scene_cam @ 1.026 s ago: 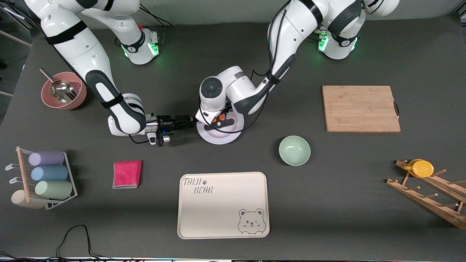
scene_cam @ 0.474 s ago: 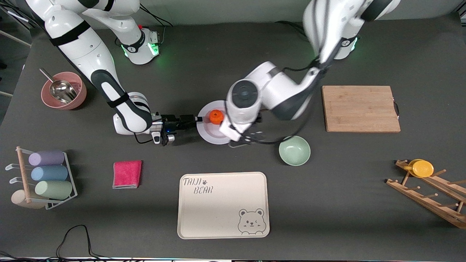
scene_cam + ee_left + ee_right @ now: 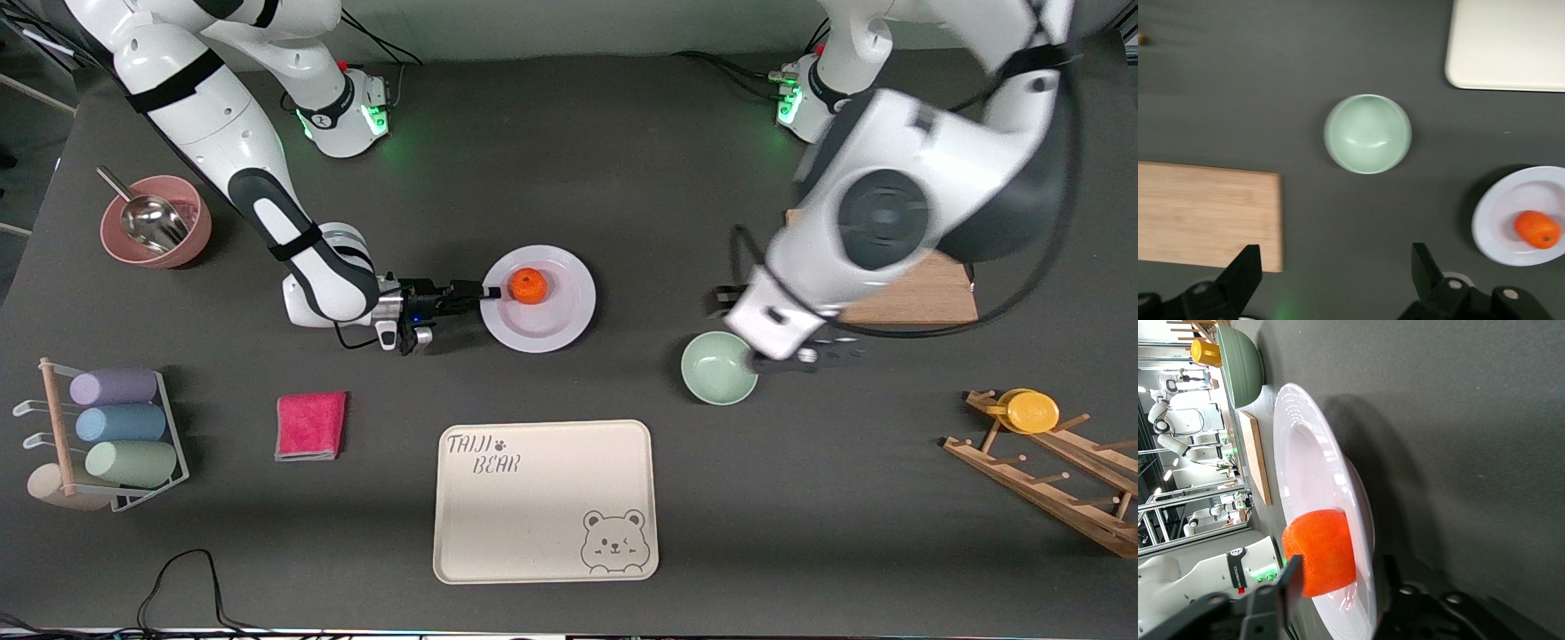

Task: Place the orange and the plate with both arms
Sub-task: 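Release the orange onto the plate and raise the left gripper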

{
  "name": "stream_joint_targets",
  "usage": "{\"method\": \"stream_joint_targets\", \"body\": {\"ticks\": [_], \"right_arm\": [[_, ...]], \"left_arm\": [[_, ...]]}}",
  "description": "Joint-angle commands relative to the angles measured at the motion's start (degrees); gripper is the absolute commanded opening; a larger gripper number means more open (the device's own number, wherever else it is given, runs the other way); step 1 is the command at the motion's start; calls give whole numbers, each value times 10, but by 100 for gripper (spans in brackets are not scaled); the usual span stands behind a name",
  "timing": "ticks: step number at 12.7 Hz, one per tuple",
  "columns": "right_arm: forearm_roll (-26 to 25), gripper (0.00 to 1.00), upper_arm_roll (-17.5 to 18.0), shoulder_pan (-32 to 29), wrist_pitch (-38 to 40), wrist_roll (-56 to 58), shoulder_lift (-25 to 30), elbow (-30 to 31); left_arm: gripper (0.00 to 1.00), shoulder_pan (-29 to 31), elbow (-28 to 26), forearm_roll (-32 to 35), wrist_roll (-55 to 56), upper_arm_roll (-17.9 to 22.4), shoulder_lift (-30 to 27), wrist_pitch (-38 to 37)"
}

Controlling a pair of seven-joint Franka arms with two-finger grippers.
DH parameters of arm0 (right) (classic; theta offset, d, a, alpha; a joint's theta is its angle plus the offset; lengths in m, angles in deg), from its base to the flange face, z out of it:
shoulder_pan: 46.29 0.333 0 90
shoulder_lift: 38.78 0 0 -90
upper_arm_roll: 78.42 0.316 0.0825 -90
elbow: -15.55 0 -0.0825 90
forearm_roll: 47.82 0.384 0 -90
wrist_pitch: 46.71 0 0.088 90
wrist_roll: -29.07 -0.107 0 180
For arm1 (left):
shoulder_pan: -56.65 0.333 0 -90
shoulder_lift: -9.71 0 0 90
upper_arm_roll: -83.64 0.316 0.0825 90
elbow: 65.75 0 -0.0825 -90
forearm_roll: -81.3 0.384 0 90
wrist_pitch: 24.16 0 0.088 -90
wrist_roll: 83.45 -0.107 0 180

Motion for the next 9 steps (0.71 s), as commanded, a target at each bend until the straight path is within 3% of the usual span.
{"method": "stream_joint_targets", "body": {"ticks": [1,4,9], "right_arm": [[11,0,3,1,-9,9,-4,-5],[10,0,3,1,-9,-11,4,-14],[10,0,3,-3,1,-73,31,-57]], "left_arm": [[100,-5,-61,-4,-97,85,-77,-24],[100,-2,-195,4,-159,157,-179,13],[100,71,-338,19,-206,147,-276,71]]}}
